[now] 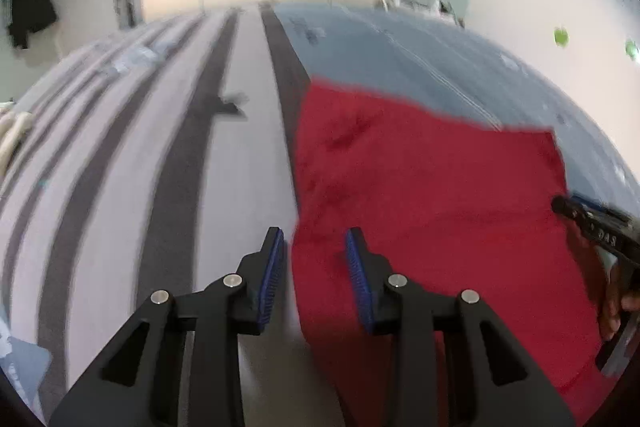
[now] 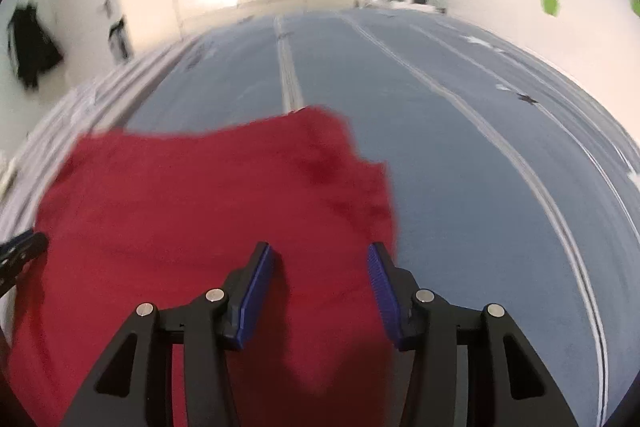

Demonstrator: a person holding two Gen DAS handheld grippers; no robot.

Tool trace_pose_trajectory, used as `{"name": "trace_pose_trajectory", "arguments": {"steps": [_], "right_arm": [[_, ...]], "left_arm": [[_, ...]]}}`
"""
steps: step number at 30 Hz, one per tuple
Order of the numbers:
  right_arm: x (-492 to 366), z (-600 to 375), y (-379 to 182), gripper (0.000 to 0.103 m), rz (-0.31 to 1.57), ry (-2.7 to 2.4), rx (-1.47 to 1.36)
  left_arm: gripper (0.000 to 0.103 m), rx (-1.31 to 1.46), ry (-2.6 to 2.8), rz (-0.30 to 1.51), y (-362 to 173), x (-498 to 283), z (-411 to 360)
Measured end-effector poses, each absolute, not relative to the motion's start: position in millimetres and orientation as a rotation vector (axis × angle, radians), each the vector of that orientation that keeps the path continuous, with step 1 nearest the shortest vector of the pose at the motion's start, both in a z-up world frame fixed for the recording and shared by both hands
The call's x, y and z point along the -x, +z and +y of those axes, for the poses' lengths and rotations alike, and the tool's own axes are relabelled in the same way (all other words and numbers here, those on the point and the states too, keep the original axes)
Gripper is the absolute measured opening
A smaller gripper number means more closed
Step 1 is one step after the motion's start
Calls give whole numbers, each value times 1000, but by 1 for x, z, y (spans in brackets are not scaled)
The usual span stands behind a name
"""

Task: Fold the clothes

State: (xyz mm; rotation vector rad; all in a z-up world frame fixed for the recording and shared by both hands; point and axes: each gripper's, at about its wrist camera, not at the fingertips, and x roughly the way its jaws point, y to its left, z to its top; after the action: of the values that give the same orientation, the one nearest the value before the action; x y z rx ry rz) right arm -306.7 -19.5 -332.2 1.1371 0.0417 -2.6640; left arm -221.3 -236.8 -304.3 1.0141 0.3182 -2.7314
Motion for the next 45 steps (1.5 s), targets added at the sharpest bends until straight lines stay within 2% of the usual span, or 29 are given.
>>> {"name": "trace_pose_trajectory", "arguments": {"steps": [2, 5, 9, 11, 12, 13, 14, 19, 20, 22, 29, 32, 33, 36, 39, 45], "right_arm": [[313, -13, -321, 44, 1, -2677, -1103], [327, -12, -305, 46, -31, -2674, -1062], [349, -48, -308, 46, 96, -2605, -1074], [361, -55, -325, 46, 215, -2642, -1131], [367, -56, -333, 45, 262, -2662, -1152], [371, -51, -338, 44, 243, -2670, -1157], [374, -41, -339, 44, 180, -2679, -1156], [361, 3, -321, 45, -1, -2774, -1105], [351, 8, -315, 45, -17, -2760, -1089], [316, 8, -305, 45, -7, -2718, -1051], [183, 9, -305, 45, 26, -2590, -1109], [158, 2, -324, 45, 141, -2553, -1193], [154, 3, -334, 45, 199, -2563, -1224], [143, 17, -340, 46, 253, -2603, -1225], [118, 34, -320, 46, 182, -2661, -1218], [39, 29, -286, 46, 84, -2599, -1133]], "left_arm": [[30, -931, -2802, 370, -287, 227, -237], [30, -995, -2829, 271, -284, 264, -223], [30, -1139, -2725, 161, -311, 306, -224], [24, -1215, -2630, 149, -331, 319, -237], [20, -1223, -2625, 202, -334, 319, -245], [8, -1194, -2604, 228, -331, 317, -252], [6, -1158, -2573, 241, -327, 314, -259], [8, -1005, -2627, 422, -294, 271, -283], [9, -1010, -2662, 395, -288, 258, -277], [9, -1041, -2735, 330, -278, 228, -258], [10, -1163, -2903, 295, -276, 130, -162], [10, -1231, -2799, 285, -299, 121, -154], [13, -1263, -2722, 280, -311, 118, -158], [13, -1223, -2566, 374, -317, 98, -185], [13, -1141, -2599, 435, -288, 66, -180], [13, -1139, -2864, 444, -247, 8, -88]]}}
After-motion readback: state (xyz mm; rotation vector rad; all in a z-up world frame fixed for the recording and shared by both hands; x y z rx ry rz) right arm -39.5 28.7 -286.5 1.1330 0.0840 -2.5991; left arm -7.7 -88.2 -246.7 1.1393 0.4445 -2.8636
